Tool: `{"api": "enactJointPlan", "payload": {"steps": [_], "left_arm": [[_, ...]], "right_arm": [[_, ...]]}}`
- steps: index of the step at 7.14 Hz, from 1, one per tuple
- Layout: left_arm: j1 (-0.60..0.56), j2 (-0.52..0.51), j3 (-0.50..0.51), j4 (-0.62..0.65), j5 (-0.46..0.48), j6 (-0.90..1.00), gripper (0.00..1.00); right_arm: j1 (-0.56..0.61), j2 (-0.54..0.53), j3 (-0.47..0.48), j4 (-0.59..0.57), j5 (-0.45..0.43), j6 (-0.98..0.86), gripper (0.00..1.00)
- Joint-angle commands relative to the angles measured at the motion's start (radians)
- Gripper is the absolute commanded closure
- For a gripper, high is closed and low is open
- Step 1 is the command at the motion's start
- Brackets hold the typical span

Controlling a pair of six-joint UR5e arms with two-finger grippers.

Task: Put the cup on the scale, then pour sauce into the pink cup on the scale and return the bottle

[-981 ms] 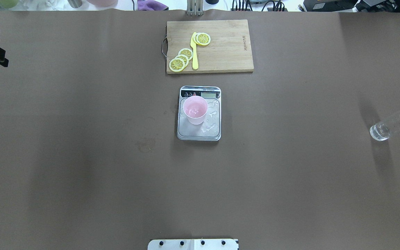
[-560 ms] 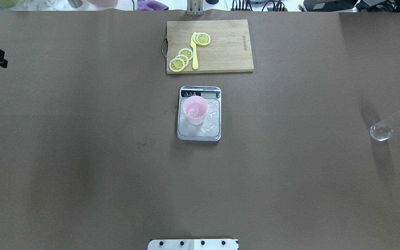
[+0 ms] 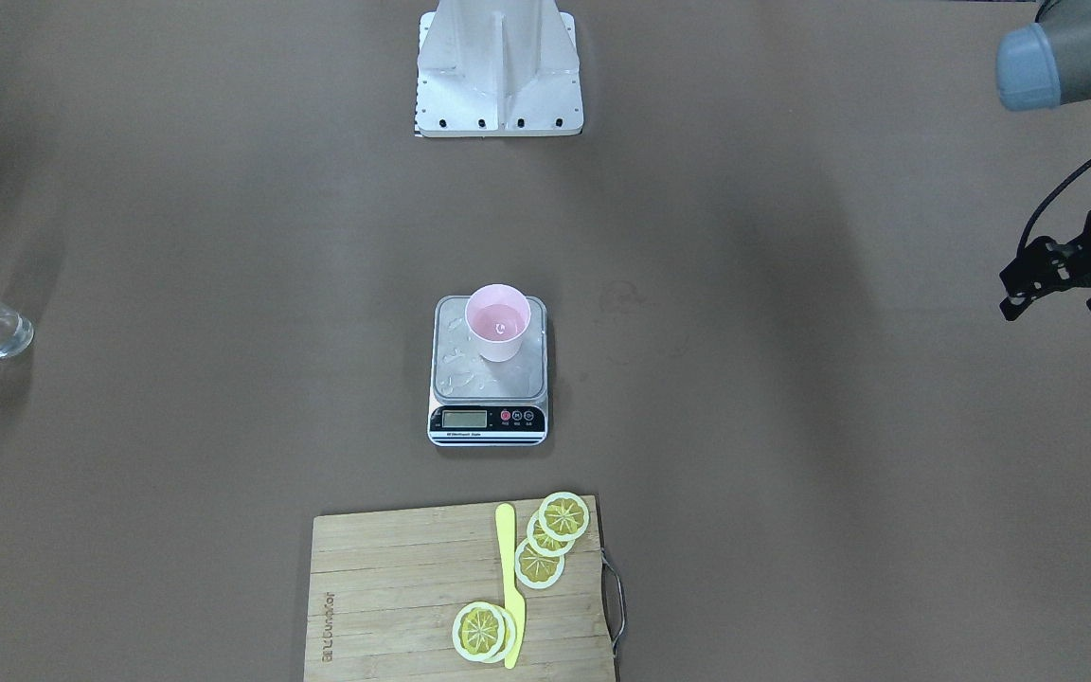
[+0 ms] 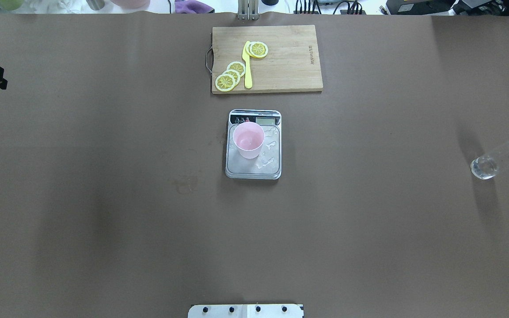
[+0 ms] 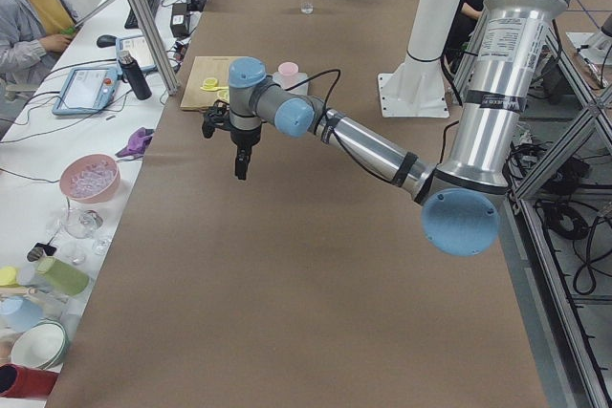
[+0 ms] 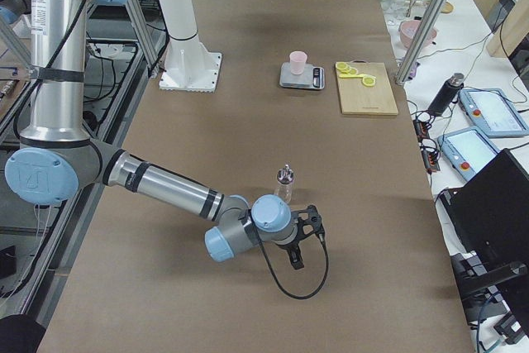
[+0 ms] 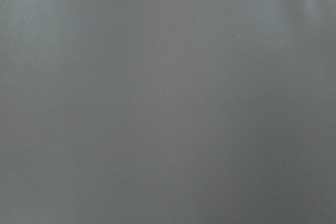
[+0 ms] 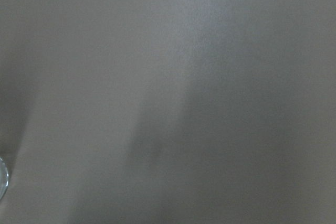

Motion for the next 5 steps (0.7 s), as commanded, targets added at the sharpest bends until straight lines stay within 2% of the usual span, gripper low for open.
{"api": "enactJointPlan", "payload": {"steps": [1, 2, 3, 5], "left_arm": [[-0.034, -0.009, 0.072, 0.002, 0.002, 0.145, 0.02], [-0.059, -0.012, 0.109, 0.026, 0.002, 0.262, 0.02], [-0.073, -0.027, 0.129, 0.090, -0.001, 0.342, 0.02], [-0.152, -0.070, 0.165, 0.233, -0.009, 0.509, 0.02]], "right_arm": [[0.075, 0.119, 0.120, -0.528, -0.032, -0.315, 0.00], [0.086, 0.150, 0.122, -0.620, -0.073, -0.421, 0.00], [0.084, 0.167, 0.125, -0.670, -0.089, -0.451, 0.00], [0.080, 0.158, 0.158, -0.707, -0.089, -0.453, 0.00]]}}
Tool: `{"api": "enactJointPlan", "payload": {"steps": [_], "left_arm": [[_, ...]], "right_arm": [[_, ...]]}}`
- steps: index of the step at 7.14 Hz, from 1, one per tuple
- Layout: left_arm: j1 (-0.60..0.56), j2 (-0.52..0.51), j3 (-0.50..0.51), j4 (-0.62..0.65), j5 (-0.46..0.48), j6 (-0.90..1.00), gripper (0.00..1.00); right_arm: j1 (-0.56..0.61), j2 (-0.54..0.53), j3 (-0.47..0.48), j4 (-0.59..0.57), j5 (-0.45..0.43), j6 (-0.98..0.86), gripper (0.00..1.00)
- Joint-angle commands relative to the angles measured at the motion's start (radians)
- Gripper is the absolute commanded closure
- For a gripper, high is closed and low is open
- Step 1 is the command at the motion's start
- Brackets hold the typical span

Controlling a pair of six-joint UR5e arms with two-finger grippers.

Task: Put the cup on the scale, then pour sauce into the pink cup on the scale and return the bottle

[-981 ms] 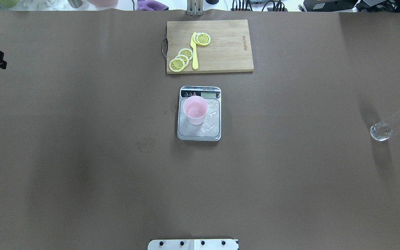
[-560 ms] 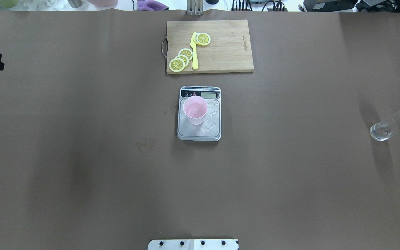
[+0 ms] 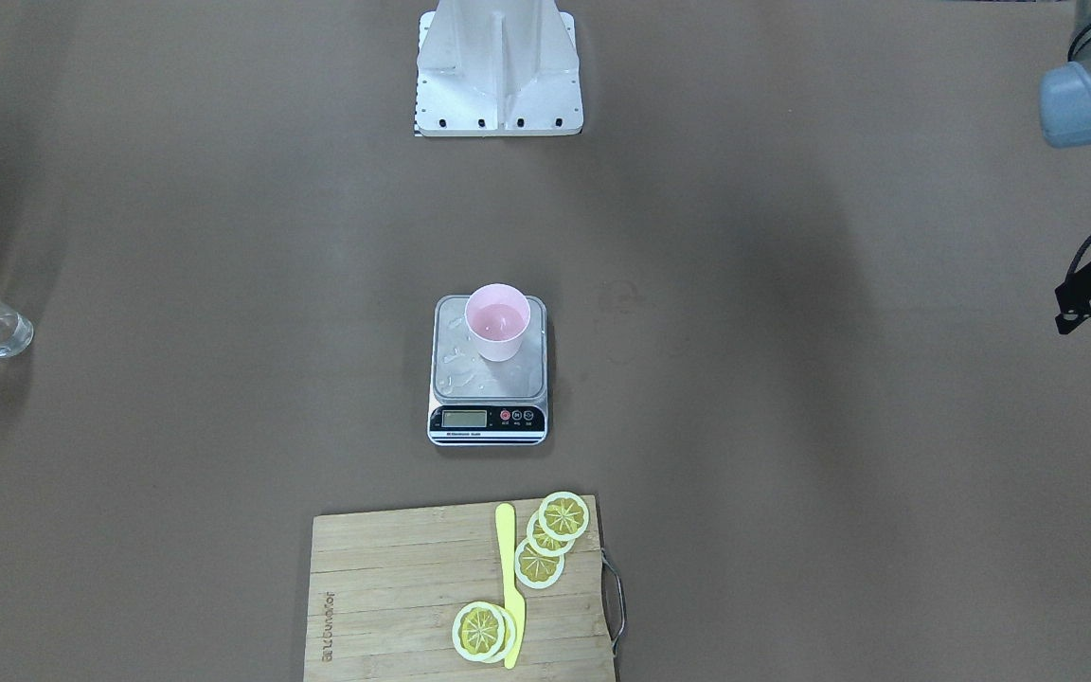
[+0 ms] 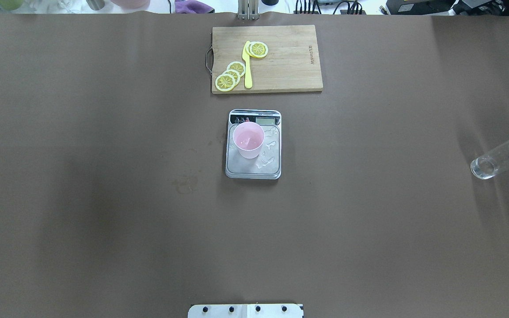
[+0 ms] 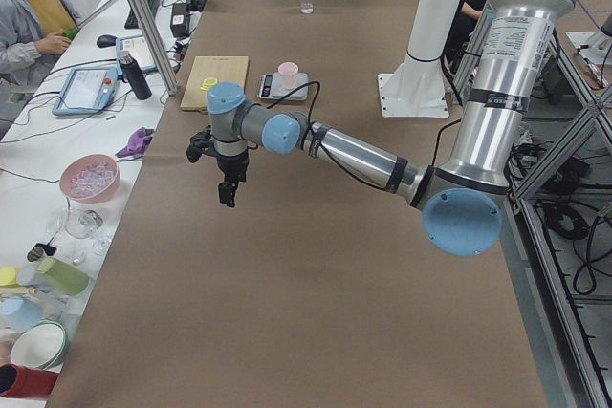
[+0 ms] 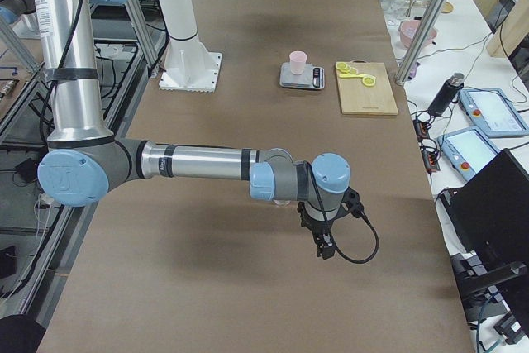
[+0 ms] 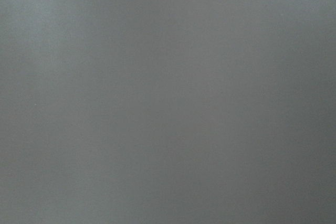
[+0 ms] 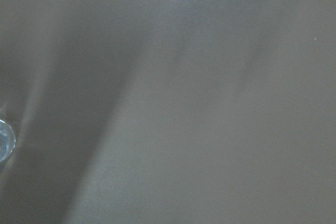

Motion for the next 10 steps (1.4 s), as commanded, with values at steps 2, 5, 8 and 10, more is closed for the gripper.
{"api": "enactJointPlan", "payload": {"steps": [2, 5, 8, 10], "left_arm": [[-0.127, -0.025, 0.114, 0.108, -0.012, 0.299, 0.02], [-0.228, 0.025, 0.260, 0.105, -0.168, 0.380, 0.02], [-0.242, 0.029, 0.251, 0.082, -0.158, 0.371, 0.02], [-0.244, 0.053, 0.245, 0.053, -0.156, 0.374, 0.02]], "right_arm": [[0.000, -0.013, 0.019, -0.028, 0.008, -0.013, 0.00], [0.000, -0.094, 0.100, -0.027, 0.004, -0.017, 0.00], [-0.003, -0.119, 0.113, -0.024, 0.000, -0.071, 0.00], [-0.003, -0.164, 0.154, -0.019, 0.007, -0.069, 0.00]]}}
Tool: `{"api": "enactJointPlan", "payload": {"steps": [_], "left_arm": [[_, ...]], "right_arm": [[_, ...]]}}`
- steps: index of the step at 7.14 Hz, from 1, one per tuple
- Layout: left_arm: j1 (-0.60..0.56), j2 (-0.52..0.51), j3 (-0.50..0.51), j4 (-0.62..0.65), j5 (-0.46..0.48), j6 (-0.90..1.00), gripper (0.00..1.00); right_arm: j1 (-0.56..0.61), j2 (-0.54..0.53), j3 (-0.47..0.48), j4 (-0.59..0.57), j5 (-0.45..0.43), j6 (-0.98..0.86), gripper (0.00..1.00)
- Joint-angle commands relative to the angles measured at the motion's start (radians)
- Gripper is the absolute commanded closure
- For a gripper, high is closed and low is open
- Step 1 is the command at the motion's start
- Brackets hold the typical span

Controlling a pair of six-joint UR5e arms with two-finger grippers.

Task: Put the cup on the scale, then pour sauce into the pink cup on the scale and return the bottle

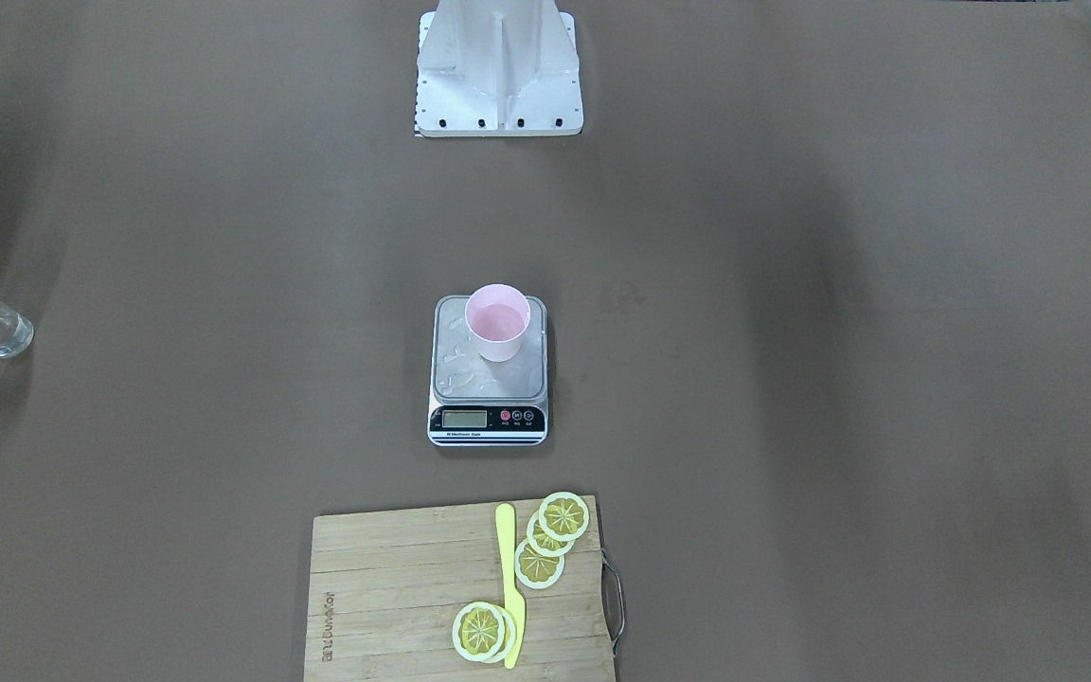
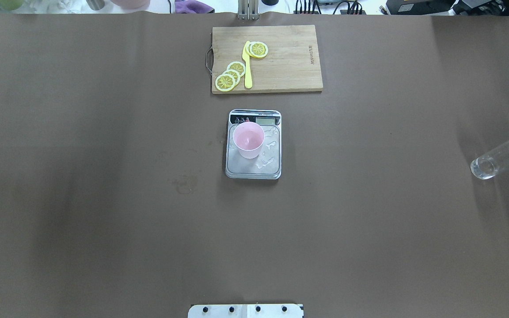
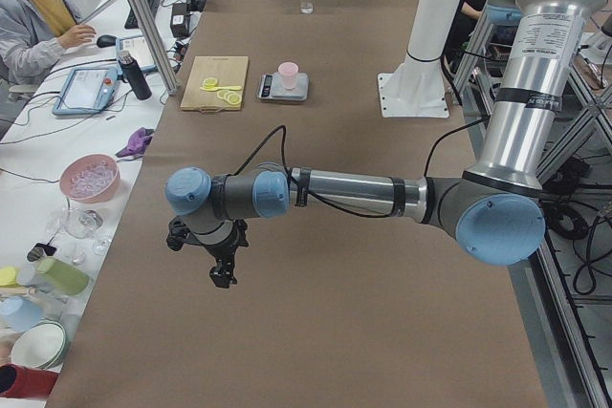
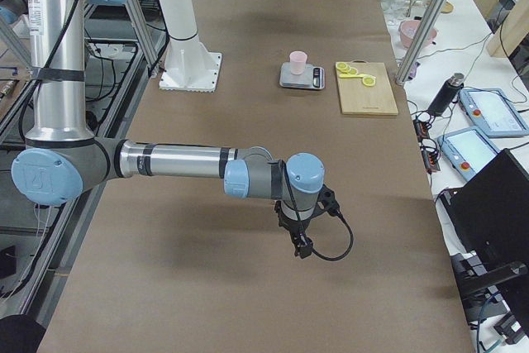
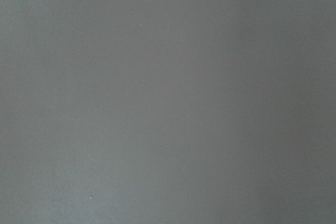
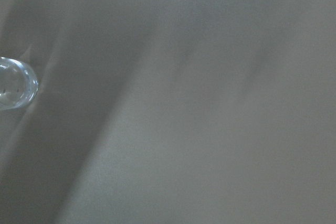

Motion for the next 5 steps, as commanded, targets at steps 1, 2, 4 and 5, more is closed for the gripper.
{"api": "enactJointPlan", "payload": {"steps": [1, 2, 4, 5], "left_arm": [[-0.001, 0.023, 0.000, -0.024, 0.003, -0.001, 0.02], [-0.018, 0.023, -0.034, -0.024, 0.003, 0.001, 0.02], [-0.029, 0.055, -0.083, -0.026, 0.003, 0.001, 0.02], [-0.026, 0.052, -0.074, -0.032, 0.003, 0.001, 0.02]], "right_arm": [[0.000, -0.037, 0.023, 0.002, -0.003, -0.002, 0.00], [0.000, -0.040, 0.013, 0.004, -0.005, -0.002, 0.00], [0.000, -0.042, 0.020, 0.004, -0.005, -0.005, 0.00], [0.000, -0.040, 0.023, 0.004, -0.003, -0.005, 0.00]]}}
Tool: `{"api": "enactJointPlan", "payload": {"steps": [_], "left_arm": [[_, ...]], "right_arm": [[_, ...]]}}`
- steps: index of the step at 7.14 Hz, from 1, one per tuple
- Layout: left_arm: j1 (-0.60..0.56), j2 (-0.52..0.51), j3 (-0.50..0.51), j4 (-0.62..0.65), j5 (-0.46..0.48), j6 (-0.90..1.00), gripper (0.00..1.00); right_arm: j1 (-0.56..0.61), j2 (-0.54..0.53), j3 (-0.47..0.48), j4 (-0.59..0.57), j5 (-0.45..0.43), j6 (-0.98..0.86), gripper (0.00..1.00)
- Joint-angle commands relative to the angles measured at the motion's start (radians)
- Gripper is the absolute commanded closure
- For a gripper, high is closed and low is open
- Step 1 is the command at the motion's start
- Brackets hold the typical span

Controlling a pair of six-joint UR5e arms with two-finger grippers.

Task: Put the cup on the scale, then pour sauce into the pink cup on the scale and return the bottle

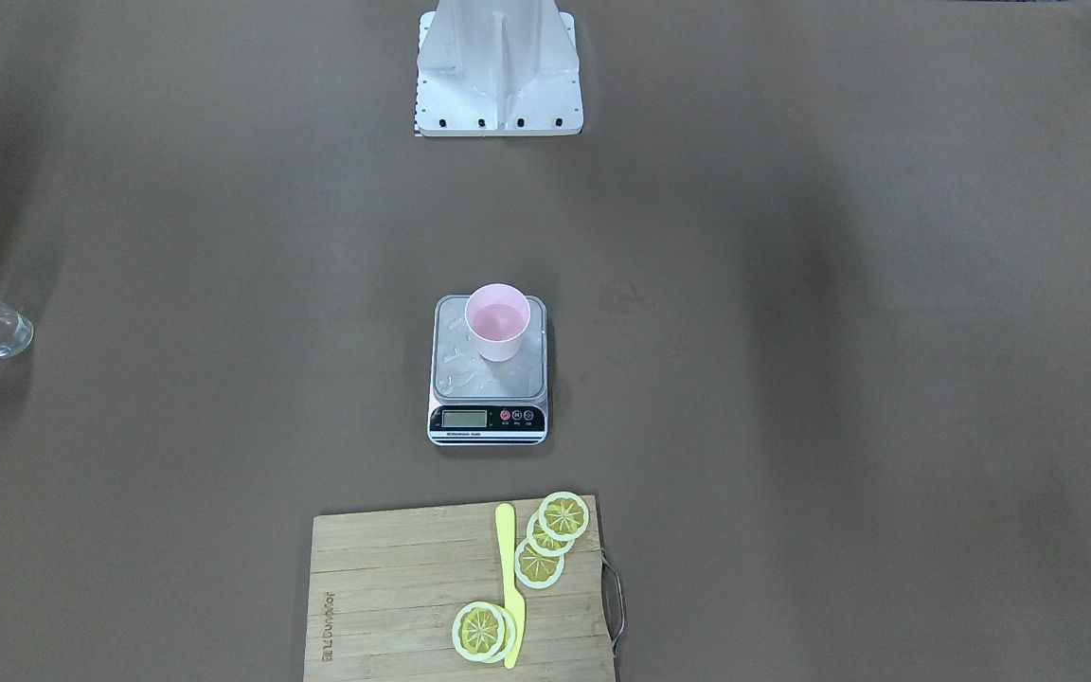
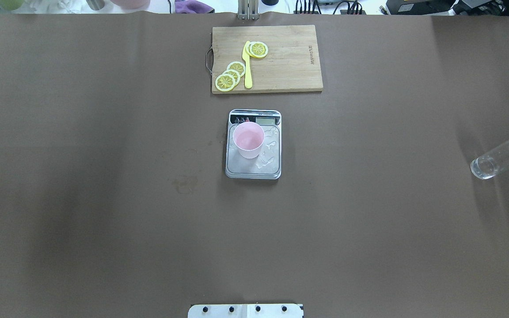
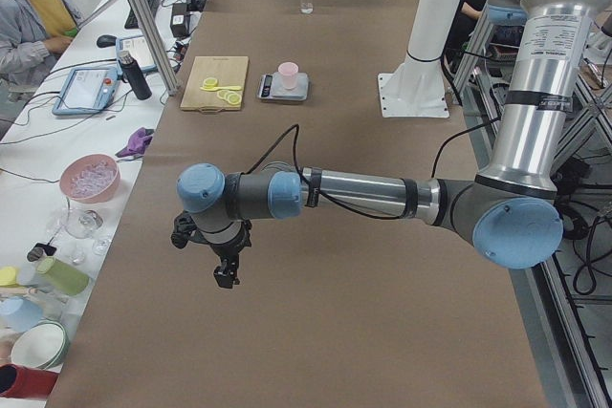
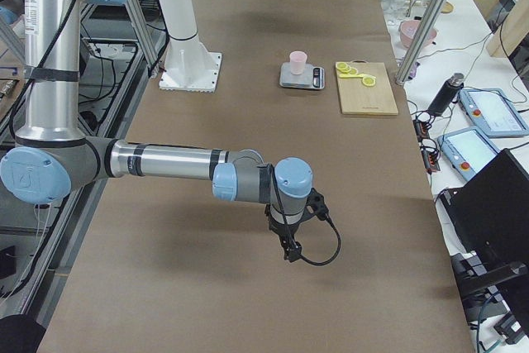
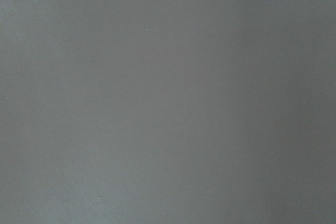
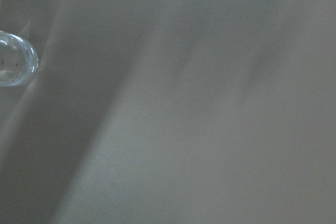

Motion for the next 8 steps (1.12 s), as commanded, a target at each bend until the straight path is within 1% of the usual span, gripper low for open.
{"api": "enactJointPlan", "payload": {"steps": [1, 2, 8], "left_arm": [[0.001, 0.005, 0.000, -0.012, 0.002, 0.002, 0.02], [-0.001, 0.005, -0.023, -0.006, -0.001, -0.001, 0.02], [0.002, 0.006, -0.014, -0.003, 0.000, -0.003, 0.02]], "right_arm": [[0.000, 0.001, 0.007, 0.000, 0.004, 0.000, 0.00], [0.000, 0.002, 0.010, -0.001, 0.004, 0.000, 0.00], [0.002, -0.003, 0.024, -0.009, 0.020, 0.001, 0.00]]}}
